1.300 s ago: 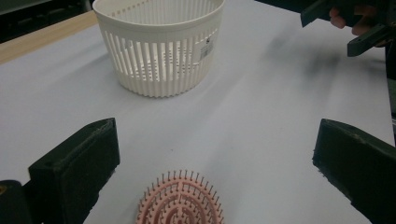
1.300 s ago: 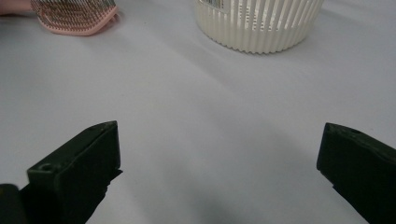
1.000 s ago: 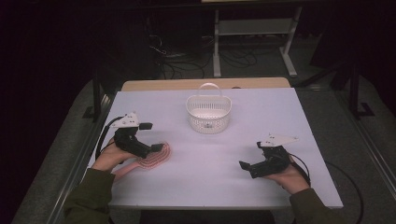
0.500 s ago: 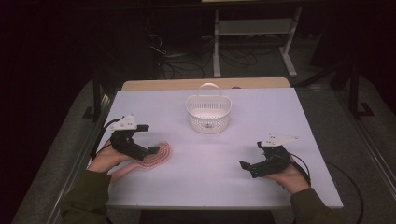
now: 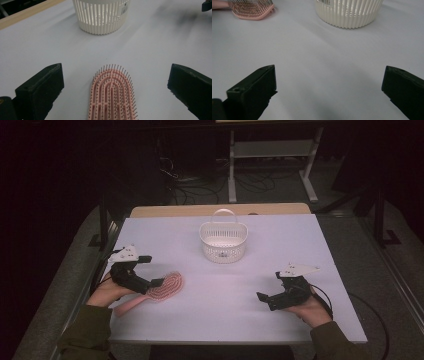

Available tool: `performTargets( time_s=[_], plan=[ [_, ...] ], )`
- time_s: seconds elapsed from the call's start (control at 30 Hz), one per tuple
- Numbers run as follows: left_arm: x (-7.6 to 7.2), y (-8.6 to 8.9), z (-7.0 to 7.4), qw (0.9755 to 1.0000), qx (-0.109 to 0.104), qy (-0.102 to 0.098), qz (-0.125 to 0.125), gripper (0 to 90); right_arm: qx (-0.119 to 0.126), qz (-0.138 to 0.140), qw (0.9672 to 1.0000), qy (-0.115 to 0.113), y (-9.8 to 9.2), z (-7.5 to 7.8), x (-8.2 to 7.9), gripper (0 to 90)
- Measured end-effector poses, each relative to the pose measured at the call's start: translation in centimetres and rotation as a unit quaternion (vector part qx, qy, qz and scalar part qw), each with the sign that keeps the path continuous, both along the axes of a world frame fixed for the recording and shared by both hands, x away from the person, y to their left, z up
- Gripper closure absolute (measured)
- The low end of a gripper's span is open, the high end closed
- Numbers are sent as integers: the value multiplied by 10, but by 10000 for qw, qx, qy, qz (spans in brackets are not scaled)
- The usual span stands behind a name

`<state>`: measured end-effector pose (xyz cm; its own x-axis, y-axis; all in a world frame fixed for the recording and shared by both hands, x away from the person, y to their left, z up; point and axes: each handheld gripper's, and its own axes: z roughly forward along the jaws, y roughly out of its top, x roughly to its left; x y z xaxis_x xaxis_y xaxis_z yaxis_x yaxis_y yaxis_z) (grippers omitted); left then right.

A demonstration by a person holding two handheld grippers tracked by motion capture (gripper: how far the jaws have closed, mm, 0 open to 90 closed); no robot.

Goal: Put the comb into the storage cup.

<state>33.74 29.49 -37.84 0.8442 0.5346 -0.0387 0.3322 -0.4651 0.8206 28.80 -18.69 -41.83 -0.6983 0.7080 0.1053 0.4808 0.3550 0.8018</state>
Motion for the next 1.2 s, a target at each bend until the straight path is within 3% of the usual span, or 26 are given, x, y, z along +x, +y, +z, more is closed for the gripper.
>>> performTargets(
  time_s=[0.53, 1.2],
  plan=[
    [-4, 16, -2, 9999, -2, 57, 162, 4, 4, -16, 10000, 2, 0, 0, 0, 0],
    [-4, 19, -8, 9984, 484, 195, 216, 4, -11, -8, 10000, 7, 0, 0, 0, 0]
  ],
)
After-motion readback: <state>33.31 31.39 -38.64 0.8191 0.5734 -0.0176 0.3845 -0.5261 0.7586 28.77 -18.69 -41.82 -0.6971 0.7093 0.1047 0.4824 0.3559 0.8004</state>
